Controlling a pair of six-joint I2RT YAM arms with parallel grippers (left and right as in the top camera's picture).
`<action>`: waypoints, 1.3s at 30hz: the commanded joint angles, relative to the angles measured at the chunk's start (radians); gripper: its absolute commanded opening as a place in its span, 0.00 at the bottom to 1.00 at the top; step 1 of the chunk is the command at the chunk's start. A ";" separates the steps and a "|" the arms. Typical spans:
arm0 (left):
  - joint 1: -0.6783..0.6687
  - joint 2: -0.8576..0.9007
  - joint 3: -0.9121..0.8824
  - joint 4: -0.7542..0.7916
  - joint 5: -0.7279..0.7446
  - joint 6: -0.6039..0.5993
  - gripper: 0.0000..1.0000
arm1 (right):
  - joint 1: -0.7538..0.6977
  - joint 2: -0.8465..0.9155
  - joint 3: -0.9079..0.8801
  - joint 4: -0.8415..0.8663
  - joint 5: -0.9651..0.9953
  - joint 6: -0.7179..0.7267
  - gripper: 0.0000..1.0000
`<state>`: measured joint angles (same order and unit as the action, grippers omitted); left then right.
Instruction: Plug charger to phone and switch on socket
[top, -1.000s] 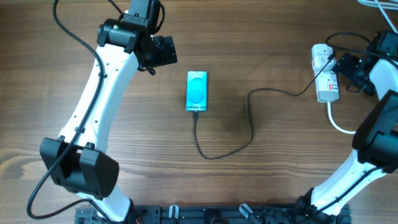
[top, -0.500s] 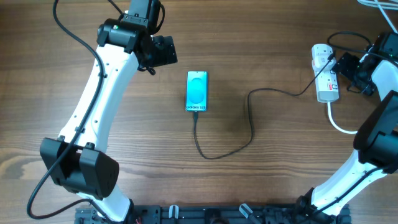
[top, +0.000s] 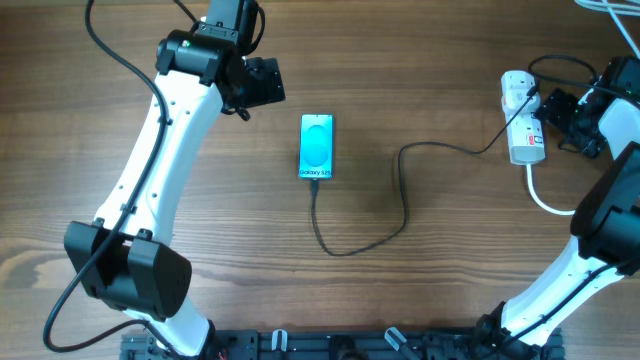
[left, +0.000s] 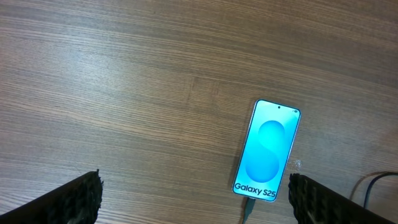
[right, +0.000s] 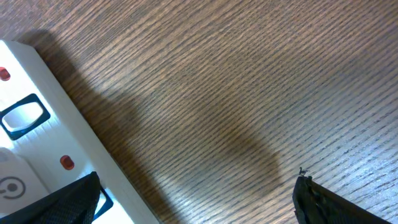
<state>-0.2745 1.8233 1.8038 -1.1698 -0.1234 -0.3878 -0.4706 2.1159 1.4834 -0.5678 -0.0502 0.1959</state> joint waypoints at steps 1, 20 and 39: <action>0.004 0.009 -0.005 0.002 -0.016 -0.013 1.00 | 0.011 0.042 -0.005 -0.024 -0.108 -0.063 1.00; 0.004 0.009 -0.005 0.002 -0.016 -0.013 1.00 | 0.013 0.042 -0.005 -0.046 -0.145 -0.067 1.00; 0.004 0.009 -0.005 0.002 -0.016 -0.013 1.00 | 0.007 -0.052 -0.005 -0.171 -0.015 0.018 1.00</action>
<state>-0.2745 1.8233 1.8038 -1.1698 -0.1238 -0.3878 -0.4706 2.1052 1.4982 -0.7090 -0.1589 0.1833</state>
